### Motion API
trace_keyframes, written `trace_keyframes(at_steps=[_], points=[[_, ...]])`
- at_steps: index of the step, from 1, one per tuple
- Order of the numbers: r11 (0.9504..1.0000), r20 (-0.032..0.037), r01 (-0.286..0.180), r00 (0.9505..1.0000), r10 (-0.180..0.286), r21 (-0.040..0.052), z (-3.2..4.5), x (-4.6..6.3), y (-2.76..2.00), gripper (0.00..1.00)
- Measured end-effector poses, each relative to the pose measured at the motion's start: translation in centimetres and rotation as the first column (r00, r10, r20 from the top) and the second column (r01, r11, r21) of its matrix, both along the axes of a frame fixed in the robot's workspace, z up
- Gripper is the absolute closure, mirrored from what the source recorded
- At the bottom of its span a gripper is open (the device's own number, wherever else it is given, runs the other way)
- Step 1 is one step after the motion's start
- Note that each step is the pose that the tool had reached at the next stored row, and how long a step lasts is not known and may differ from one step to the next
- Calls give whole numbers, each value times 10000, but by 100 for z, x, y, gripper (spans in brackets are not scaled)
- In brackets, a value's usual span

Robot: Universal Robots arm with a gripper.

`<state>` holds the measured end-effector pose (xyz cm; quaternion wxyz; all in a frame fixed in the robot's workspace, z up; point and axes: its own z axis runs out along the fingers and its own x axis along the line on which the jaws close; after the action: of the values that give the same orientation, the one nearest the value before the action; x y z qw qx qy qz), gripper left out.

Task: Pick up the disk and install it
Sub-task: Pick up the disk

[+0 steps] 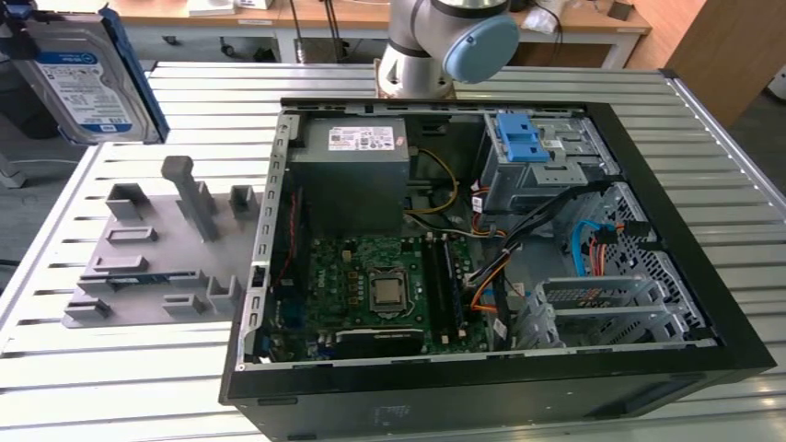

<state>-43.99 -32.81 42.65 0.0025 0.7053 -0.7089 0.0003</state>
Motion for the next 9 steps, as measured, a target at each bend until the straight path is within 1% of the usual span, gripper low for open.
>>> trace_keyframes(at_steps=[6,9], points=[[10000,-1,0,10000,0,0,9,1,0,64],[10000,0,-1,10000,1,0,8,20,0,64]])
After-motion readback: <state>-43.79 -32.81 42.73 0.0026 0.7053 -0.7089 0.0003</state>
